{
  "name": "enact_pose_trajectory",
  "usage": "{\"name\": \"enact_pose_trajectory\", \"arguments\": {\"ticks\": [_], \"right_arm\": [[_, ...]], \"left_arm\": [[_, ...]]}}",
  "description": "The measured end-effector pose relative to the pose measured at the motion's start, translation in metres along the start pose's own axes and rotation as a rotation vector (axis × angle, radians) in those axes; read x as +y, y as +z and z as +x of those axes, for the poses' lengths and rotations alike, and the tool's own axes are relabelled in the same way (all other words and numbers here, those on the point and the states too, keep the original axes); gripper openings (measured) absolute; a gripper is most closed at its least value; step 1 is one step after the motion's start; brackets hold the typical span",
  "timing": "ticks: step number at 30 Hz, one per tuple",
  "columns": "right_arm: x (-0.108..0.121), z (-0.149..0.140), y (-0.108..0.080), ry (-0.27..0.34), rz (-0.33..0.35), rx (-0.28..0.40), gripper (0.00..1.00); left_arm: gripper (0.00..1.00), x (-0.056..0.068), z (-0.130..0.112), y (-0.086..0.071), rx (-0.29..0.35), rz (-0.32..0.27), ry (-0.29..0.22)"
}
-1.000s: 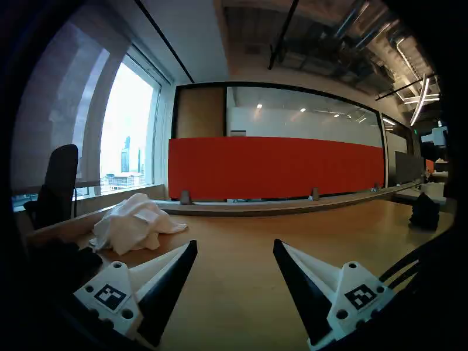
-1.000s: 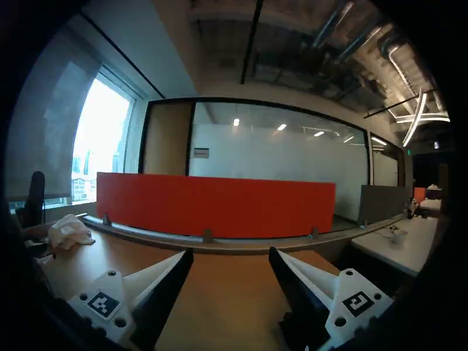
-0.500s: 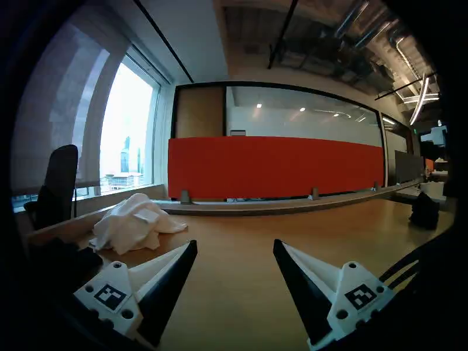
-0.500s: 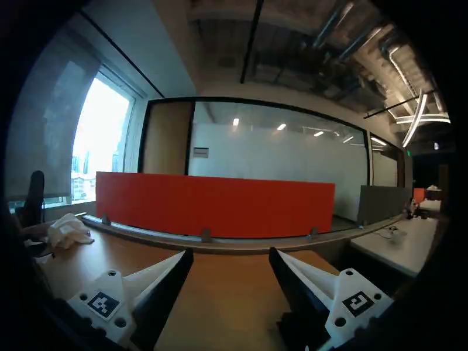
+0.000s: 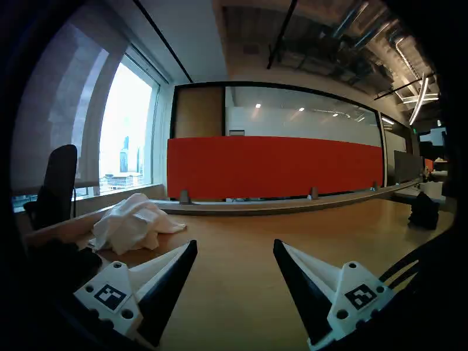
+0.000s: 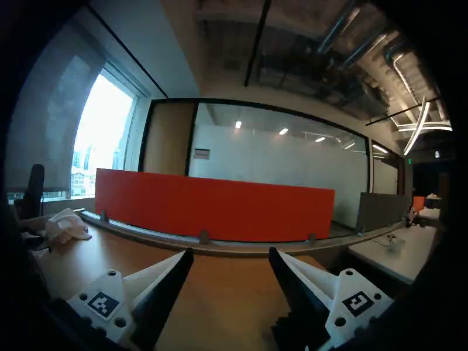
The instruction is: Fold towel
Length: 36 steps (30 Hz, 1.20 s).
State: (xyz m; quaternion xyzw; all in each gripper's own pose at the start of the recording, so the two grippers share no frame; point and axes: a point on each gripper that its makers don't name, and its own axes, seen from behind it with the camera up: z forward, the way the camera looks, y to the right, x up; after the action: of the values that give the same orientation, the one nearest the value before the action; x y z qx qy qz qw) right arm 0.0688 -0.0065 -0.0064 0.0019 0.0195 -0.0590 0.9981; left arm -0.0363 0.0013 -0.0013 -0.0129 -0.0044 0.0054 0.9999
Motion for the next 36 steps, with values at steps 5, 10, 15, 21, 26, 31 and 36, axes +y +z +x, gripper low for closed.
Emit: {"name": "enact_pose_trajectory", "arguments": {"ticks": [5, 10, 15, 21, 26, 31, 36], "right_arm": [[0.003, -0.006, -0.001, 0.022, 0.001, 0.017, 1.00], [0.002, -0.025, -0.002, 0.046, 0.017, 0.015, 1.00], [0.001, -0.048, -0.001, 0.057, 0.032, 0.012, 1.00], [0.000, -0.077, -0.001, 0.086, 0.037, 0.008, 1.00], [0.005, -0.096, -0.001, 0.098, 0.016, 0.003, 1.00], [0.004, -0.117, -0.001, 0.093, 0.018, -0.012, 1.00], [0.004, -0.132, 0.000, 0.093, 0.013, -0.027, 1.00]], "left_arm": [[0.97, 0.000, 0.000, 0.000, 0.000, 0.000, 0.000], [0.97, 0.000, 0.000, 0.000, 0.000, 0.000, 0.000], [0.97, 0.000, -0.001, 0.000, 0.000, 0.000, 0.000], [0.97, 0.001, -0.001, 0.000, 0.000, 0.000, 0.000], [0.97, 0.001, -0.001, 0.000, 0.000, 0.000, 0.000], [0.97, 0.001, -0.001, 0.000, 0.000, 0.000, 0.000], [0.97, 0.001, -0.001, 0.000, 0.001, 0.000, 0.000]]}}
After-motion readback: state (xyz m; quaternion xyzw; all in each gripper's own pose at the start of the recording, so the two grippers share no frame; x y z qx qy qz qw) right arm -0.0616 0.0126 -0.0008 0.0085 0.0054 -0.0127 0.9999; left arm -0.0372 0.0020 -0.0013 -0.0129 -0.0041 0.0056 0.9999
